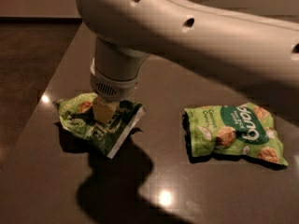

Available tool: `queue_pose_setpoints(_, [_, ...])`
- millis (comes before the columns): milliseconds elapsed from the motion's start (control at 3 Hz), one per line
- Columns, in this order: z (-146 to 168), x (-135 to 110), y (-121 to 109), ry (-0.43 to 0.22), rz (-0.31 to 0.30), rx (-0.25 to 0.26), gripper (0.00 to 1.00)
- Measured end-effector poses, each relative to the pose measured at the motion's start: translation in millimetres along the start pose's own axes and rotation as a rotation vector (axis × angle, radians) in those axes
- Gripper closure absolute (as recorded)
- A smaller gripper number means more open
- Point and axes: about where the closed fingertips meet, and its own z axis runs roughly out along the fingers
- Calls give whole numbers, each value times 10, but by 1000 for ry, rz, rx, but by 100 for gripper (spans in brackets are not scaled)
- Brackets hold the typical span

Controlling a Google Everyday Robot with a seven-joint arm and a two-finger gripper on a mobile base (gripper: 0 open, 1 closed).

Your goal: Pick green jalapeno chip bag

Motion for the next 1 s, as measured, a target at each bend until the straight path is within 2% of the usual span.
queue_pose_setpoints(333, [-232,15,-106,-28,1,2,100])
queue_pose_setpoints(1000, [-713,-151,-178,-65,-70,-15,100])
